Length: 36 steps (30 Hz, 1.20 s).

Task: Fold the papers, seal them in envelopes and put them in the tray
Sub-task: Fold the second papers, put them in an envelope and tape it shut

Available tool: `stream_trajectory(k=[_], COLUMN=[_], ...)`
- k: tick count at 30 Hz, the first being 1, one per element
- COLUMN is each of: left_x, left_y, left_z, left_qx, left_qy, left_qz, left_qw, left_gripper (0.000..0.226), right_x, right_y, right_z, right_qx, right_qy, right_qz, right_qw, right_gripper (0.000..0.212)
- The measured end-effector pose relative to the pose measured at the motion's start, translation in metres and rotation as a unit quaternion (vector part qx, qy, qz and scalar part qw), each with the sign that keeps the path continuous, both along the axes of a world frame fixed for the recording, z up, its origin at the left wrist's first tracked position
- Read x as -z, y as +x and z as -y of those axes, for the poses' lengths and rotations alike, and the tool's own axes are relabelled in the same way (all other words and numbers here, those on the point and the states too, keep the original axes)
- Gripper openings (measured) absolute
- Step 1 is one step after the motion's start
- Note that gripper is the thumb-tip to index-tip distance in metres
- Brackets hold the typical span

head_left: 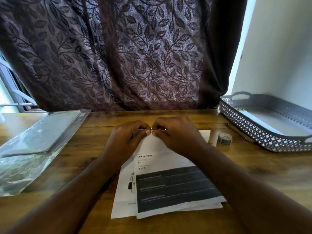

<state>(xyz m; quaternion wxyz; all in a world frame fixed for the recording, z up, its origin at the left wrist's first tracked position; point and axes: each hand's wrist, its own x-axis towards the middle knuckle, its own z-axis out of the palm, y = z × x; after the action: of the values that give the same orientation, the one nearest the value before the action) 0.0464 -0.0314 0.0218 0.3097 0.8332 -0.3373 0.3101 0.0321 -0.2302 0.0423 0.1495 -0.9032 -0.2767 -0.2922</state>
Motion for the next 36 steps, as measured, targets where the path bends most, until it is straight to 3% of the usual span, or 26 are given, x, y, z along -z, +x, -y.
stream_trajectory(k=[9, 24, 30, 33, 36], left_x=[0.007, 0.014, 0.01, 0.003, -0.003], left_y=[0.007, 0.023, 0.019, 0.011, 0.002], left_z=[-0.012, -0.023, -0.019, -0.009, 0.002], left_qx=[-0.023, -0.069, -0.102, -0.098, -0.086], left_qy=[-0.08, -0.068, 0.01, 0.045, 0.086], left_qz=[-0.094, -0.164, -0.123, -0.056, -0.009], left_qw=[0.992, 0.982, 0.987, 0.993, 0.993], left_gripper=[0.009, 0.008, 0.015, 0.034, 0.042], right_x=[0.004, 0.015, 0.008, 0.006, 0.007], right_y=[0.013, 0.017, 0.012, 0.001, -0.009], right_z=[0.043, 0.093, 0.063, 0.036, 0.013], right_qx=[0.064, 0.059, 0.044, 0.006, -0.044], right_qy=[0.085, 0.241, 0.279, 0.217, 0.174], right_qz=[-0.112, -0.224, -0.175, -0.1, -0.107], right_qw=[0.988, 0.942, 0.943, 0.971, 0.978], right_gripper=[0.006, 0.013, 0.004, 0.004, 0.007])
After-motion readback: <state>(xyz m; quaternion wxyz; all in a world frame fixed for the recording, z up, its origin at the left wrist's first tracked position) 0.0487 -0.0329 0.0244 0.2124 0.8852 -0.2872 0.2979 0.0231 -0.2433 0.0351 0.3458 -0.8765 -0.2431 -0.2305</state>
